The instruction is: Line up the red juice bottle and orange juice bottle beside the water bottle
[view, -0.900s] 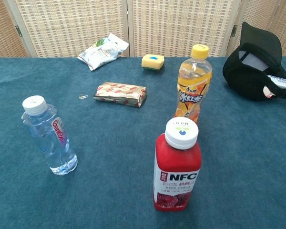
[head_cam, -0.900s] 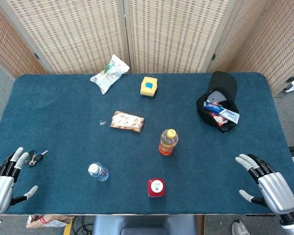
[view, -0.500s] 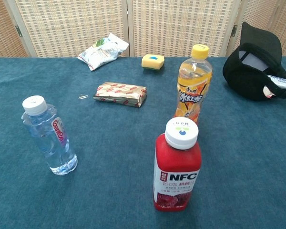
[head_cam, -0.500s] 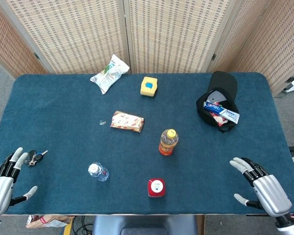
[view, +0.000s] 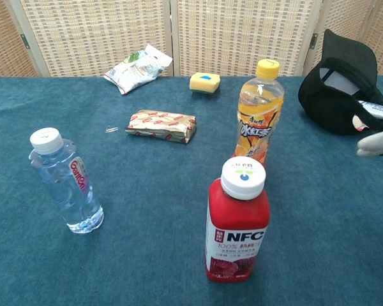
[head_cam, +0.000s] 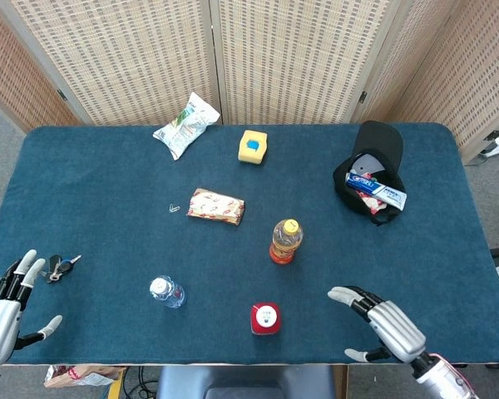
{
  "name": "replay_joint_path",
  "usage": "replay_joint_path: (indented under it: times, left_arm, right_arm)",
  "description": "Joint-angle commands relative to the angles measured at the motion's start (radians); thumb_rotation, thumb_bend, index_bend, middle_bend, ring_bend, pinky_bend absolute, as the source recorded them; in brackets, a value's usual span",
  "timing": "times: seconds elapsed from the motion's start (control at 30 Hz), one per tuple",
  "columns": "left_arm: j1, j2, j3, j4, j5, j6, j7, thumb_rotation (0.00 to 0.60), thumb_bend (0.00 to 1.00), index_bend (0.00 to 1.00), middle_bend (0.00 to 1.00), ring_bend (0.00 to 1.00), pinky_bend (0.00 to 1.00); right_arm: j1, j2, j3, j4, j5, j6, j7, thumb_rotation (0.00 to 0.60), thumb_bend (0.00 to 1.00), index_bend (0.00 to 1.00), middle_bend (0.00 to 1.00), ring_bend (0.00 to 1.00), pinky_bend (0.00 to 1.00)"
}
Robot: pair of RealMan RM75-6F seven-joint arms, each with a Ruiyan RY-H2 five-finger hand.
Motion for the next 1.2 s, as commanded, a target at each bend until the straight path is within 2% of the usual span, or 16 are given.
replay_joint_path:
  times: [0.03,0.23,0.53,0.77,0.9,1.03,1.2]
  left_arm:
    - [0.004,0.001,0.000,0.003,-0.001,0.005,-0.001,0.600,0.16,0.00,0.00,0.00,0.16]
    - [0.007,0.002,-0.001,0.005,-0.003,0.009,-0.003,0.600,0.16,0.00,0.00,0.00,0.16]
    - [0.009,0.004,-0.002,0.011,-0.007,0.009,-0.011,0.600,0.16,0.00,0.00,0.00,0.16]
    - [0.008,0.005,-0.004,0.020,-0.012,0.005,-0.019,0.600,0.16,0.00,0.00,0.00,0.16]
    - [0.009,0.007,-0.005,0.024,-0.012,0.009,-0.025,0.600,0.16,0.00,0.00,0.00,0.16]
    - [0.012,0.008,-0.003,0.028,-0.011,0.011,-0.031,0.600,0.16,0.00,0.00,0.00,0.16]
    - [0.016,0.012,-0.001,0.029,-0.010,0.017,-0.033,0.600,0.16,0.00,0.00,0.00,0.16]
  right_arm:
    - [0.053,-0.053,0.015,0.002,0.030,-0.070,0.038,0.600,0.00,0.13,0.14,0.09,0.23]
    - [0.131,-0.142,0.057,0.024,0.088,-0.169,0.082,0.600,0.00,0.12,0.13,0.09,0.23]
    - [0.212,-0.271,0.097,0.067,0.154,-0.252,0.168,0.600,0.00,0.12,0.13,0.09,0.23]
    - [0.244,-0.351,0.113,0.108,0.187,-0.267,0.212,0.600,0.00,0.12,0.13,0.09,0.23]
    - [0.258,-0.389,0.111,0.142,0.192,-0.271,0.237,0.600,0.02,0.18,0.16,0.09,0.23]
    - [0.266,-0.423,0.112,0.170,0.202,-0.265,0.270,0.600,0.16,0.28,0.21,0.11,0.23]
    - [0.264,-0.468,0.117,0.198,0.217,-0.243,0.276,0.600,0.48,0.47,0.34,0.21,0.25]
